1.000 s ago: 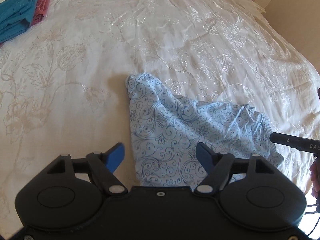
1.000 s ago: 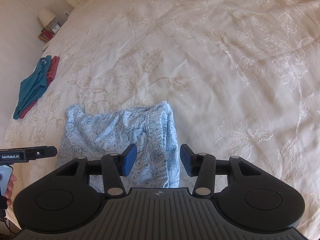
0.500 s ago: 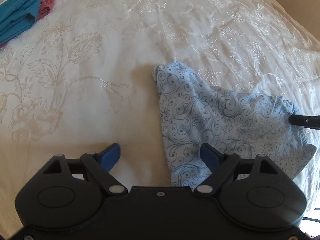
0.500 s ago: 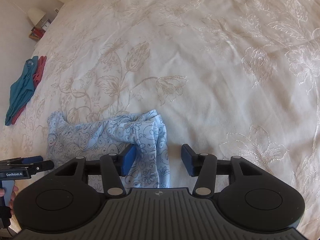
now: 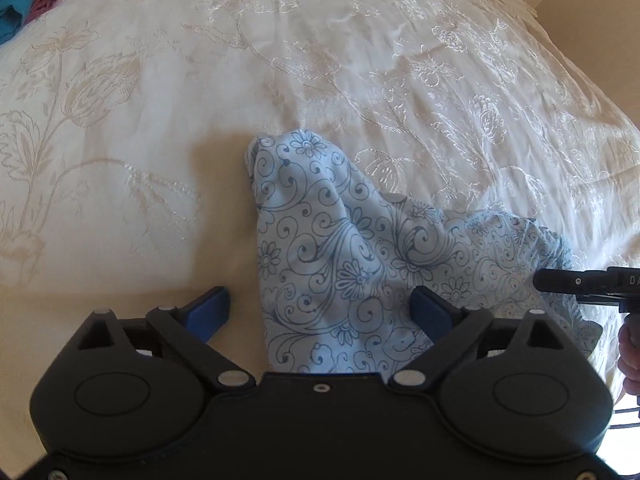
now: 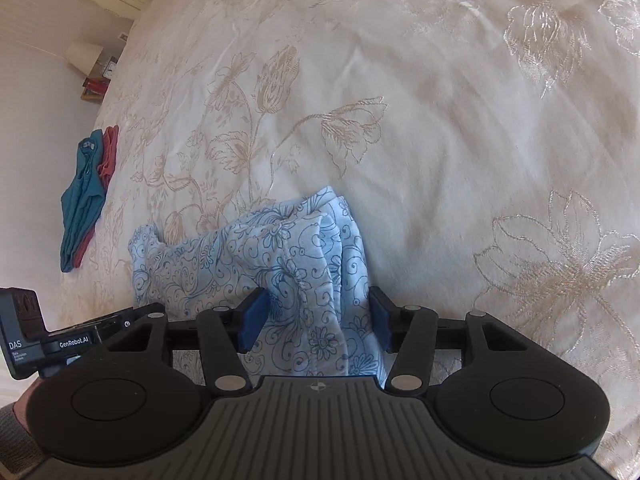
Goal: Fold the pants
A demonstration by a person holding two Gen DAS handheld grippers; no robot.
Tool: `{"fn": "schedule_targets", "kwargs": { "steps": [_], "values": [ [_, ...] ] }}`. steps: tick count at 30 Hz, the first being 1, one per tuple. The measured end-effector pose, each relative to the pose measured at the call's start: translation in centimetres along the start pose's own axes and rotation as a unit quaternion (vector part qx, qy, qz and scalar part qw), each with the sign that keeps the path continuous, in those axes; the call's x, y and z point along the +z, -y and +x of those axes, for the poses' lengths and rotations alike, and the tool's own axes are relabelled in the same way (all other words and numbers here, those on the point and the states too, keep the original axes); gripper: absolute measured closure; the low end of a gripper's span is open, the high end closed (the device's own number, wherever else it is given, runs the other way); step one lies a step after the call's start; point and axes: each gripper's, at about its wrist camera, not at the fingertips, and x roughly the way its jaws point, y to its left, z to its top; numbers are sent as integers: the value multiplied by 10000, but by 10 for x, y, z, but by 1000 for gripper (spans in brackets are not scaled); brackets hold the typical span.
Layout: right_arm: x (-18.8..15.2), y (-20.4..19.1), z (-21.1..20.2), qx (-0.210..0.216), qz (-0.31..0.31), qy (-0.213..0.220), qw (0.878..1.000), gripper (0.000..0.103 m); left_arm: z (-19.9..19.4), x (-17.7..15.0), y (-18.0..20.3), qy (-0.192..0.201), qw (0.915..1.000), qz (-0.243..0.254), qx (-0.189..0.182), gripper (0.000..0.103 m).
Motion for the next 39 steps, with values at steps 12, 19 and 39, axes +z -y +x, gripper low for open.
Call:
{"fn": "schedule_targets", "kwargs": {
  "steps": [12, 19, 39],
  "values": [
    [-13, -69, -27, -529, -1126, 352, 9916, 89, -28, -10, 31, 250, 9996, -159, -1, 73],
    [27, -106, -74, -385, -1662, 1025, 9800, 89, -85, 26, 59, 1082, 9940, 10, -132, 74],
    [86, -108, -1, -1065, -2327, 1631, 9529, 82, -17, 89, 54, 1061, 9900, 295, 882, 48]
  ]
}}
